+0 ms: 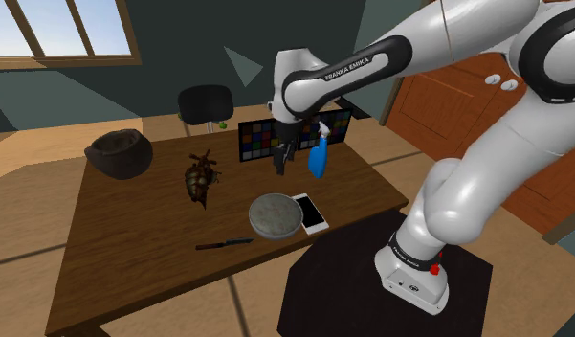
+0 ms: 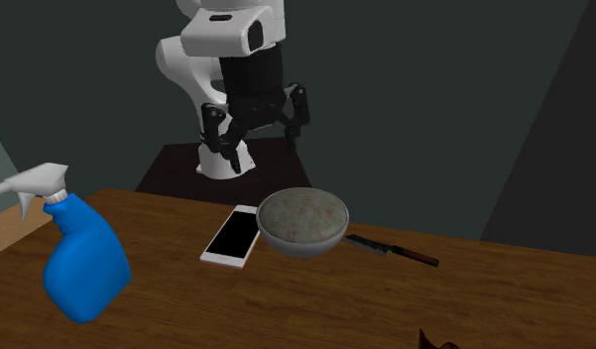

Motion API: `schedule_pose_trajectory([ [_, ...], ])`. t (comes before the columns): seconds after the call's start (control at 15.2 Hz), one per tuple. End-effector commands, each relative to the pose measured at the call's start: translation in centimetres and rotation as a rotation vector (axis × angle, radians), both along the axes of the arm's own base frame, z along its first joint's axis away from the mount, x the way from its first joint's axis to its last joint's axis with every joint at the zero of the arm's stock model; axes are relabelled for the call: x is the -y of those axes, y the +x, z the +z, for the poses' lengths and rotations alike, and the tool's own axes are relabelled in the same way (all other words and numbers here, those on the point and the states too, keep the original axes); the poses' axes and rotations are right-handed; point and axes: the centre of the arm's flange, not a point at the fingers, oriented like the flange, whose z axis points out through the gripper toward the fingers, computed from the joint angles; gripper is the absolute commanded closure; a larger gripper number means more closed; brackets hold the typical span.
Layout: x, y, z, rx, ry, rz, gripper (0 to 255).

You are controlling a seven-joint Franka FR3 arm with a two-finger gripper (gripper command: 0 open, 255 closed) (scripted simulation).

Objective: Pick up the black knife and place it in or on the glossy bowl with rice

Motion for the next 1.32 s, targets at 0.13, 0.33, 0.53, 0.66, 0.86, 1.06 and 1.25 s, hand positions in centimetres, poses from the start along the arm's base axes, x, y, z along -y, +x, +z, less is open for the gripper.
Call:
schedule_pose_trajectory([
  [0.13,-3.5,1.5,-3.2,0.007,0.03,0.112,0],
  [0.33,-6.3,2.5,-5.6,0.011,0.053,0.195,0],
  [0.53,-9.2,3.3,-8.0,0.015,0.075,0.277,0],
  [0.66,-11.3,3.6,-9.5,0.018,0.09,0.332,0],
  [0.86,-14.4,4.0,-11.8,0.022,0.112,0.415,0],
  [1.06,-17.5,4.1,-13.9,0.027,0.134,0.498,0],
  [1.25,-20.7,4.0,-16.0,0.031,0.156,0.578,0],
])
